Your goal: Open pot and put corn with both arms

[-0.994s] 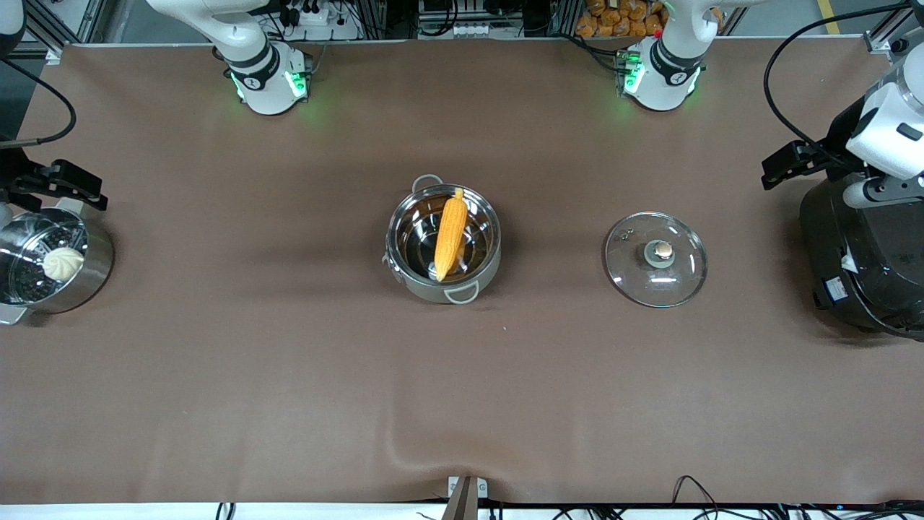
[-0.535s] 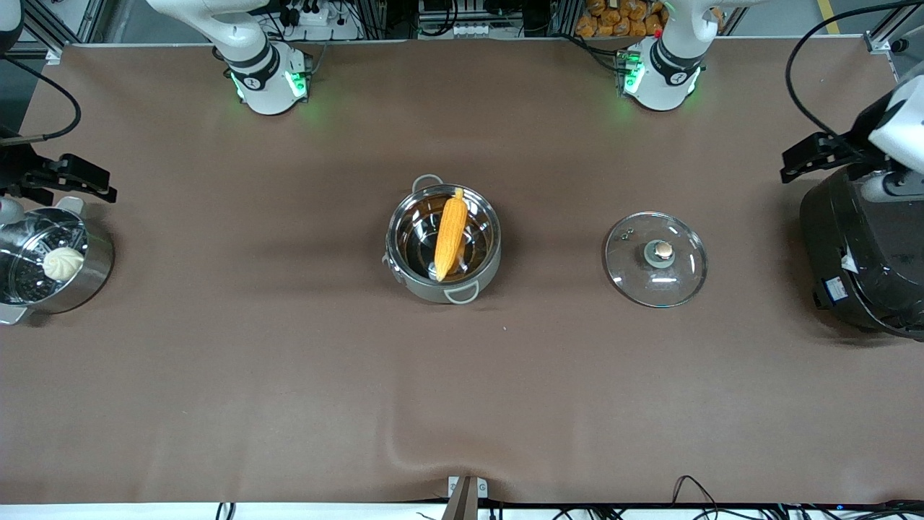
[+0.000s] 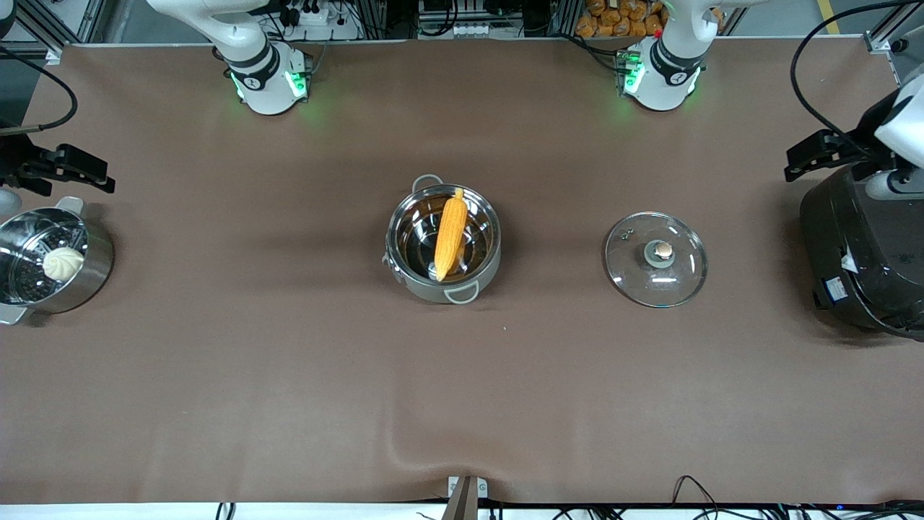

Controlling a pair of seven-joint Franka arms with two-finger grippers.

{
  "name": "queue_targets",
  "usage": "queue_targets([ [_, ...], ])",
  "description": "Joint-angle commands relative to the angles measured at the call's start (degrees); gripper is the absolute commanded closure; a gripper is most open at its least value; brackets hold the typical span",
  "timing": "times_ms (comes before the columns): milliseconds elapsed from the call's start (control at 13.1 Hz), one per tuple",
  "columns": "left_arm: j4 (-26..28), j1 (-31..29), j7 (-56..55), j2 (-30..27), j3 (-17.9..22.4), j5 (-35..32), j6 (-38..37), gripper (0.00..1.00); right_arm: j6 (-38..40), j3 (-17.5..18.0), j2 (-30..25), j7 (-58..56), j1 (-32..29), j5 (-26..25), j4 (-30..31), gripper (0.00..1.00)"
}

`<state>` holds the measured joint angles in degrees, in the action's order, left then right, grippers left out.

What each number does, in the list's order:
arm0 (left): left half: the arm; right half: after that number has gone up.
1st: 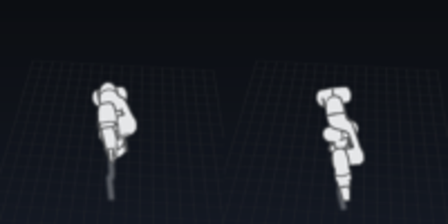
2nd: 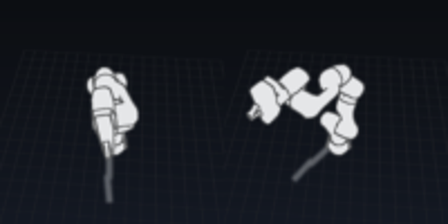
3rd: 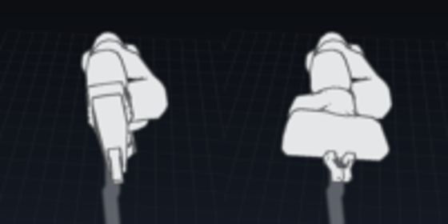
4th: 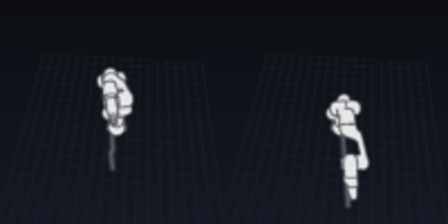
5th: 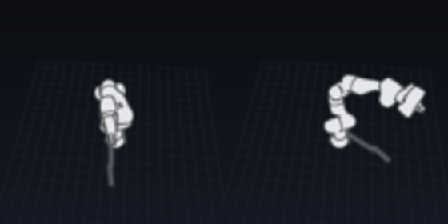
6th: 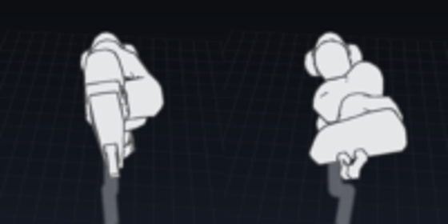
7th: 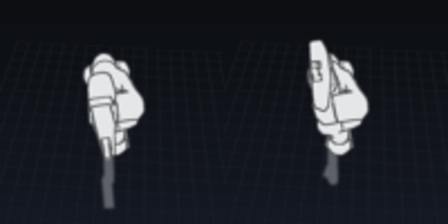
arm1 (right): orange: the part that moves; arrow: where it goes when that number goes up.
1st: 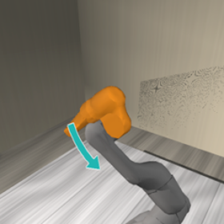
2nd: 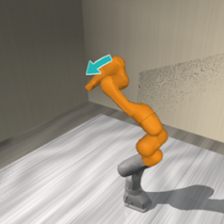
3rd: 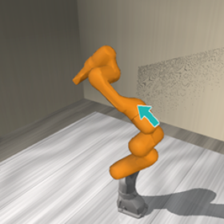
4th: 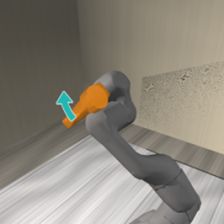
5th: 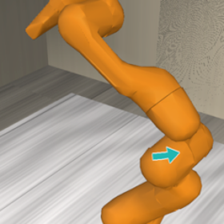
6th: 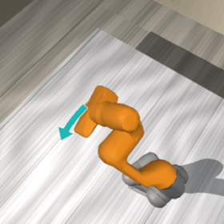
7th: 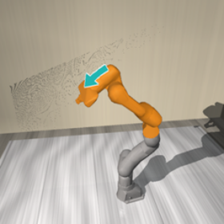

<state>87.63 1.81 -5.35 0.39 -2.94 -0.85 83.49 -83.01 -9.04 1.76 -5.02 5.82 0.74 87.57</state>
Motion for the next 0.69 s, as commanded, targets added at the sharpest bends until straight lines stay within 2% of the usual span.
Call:
queue_targets([
  [0, -1.1, 0.3, -2.7, 0.4, -0.9, 0.8, -1.2, 0.0, 1.9, 0.0, -0.9, 0.5, -0.2, 0.8, 0.3, 0.0],
  [612, -1.5, 0.3, -2.2, 0.4, -1.0, 0.8, -1.2, 0.0, 1.6, -0.2, -0.7, 0.5, -0.3, 0.8, 0.4, 0.0],
])
